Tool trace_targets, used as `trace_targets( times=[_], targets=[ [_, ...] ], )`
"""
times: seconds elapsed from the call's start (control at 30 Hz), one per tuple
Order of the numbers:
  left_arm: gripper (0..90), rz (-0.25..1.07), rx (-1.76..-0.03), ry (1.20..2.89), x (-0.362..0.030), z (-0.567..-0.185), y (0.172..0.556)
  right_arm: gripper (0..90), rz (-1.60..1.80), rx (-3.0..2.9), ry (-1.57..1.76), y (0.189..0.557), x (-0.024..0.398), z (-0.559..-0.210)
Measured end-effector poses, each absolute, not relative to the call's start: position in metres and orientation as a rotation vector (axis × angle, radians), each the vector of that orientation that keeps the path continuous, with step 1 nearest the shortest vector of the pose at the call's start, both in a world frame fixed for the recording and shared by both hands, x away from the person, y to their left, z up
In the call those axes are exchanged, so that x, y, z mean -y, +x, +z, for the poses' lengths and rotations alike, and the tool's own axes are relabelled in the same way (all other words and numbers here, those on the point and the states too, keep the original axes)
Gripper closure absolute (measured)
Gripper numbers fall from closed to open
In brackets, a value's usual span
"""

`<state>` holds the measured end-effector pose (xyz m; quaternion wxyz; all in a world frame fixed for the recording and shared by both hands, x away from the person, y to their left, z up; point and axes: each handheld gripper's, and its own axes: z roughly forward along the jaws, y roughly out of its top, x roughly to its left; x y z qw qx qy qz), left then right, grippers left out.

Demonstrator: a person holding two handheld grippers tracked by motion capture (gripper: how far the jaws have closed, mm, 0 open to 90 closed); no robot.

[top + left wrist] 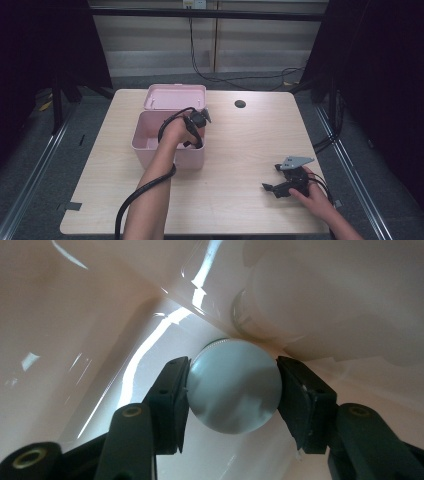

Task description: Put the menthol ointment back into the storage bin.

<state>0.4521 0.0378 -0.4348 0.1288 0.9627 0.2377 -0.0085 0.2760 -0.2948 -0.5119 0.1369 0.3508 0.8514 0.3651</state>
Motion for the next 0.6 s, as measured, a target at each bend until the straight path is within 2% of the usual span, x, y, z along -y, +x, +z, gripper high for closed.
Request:
trace_targets(
  times=[0.23, 0.6],
  targets=[
    [47.6, -0.014, -0.695, 2.799, -0.0385, -0.4345, 0.4528, 8.5, 1.057, -2.464, 1.016, 0.276, 0.2948, -0.5119],
    [41.3, -0.012, -0.739, 2.77, -0.0422, -0.4371, 0.4527, 8.5, 1.056, -2.465, 1.016, 0.276, 0.2948, -0.5119]
  ],
)
